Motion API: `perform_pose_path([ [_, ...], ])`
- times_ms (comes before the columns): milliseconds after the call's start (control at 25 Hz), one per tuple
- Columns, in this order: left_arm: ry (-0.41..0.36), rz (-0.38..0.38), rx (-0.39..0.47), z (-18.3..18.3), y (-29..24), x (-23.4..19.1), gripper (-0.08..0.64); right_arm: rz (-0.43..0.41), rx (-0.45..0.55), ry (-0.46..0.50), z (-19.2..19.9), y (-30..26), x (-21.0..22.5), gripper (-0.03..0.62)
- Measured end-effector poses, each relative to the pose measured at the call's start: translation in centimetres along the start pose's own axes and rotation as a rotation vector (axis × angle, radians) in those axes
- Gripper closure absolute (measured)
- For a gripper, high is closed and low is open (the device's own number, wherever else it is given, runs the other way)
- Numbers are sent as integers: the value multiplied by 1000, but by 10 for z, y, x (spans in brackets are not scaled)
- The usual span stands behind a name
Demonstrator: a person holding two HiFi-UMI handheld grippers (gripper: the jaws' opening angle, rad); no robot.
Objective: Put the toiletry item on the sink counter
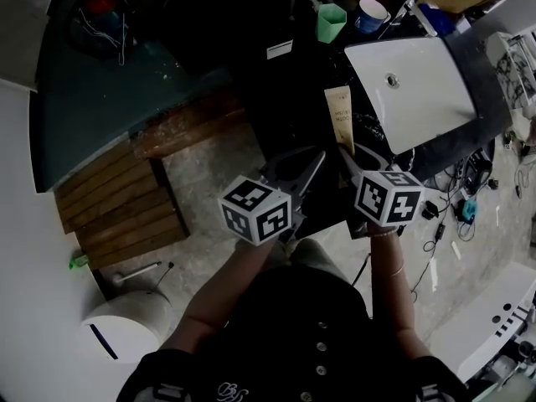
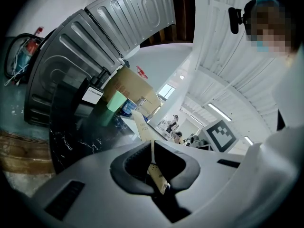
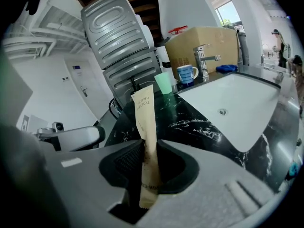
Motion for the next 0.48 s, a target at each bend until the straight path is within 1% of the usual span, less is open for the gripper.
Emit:
perform_pose_path([
  [200, 1, -4, -3, -3, -1, -7, 534, 9, -9, -33, 0, -5, 4, 505],
  [320, 13, 5, -2, -3, -2, -8, 534, 8, -14, -65, 1, -5, 8, 506],
  [480, 15, 14, -7, -4, -3, -8, 534, 17, -11, -83, 1, -6, 10, 505],
])
Point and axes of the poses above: the fingertips, and each gripper's own axes: y backward along the fingers, x to its right, z out of its underside, the point moved 6 cm from there along y, backward along the fingers, and after that the axes turned 13 degrees about -z, right-handed, at the moved point
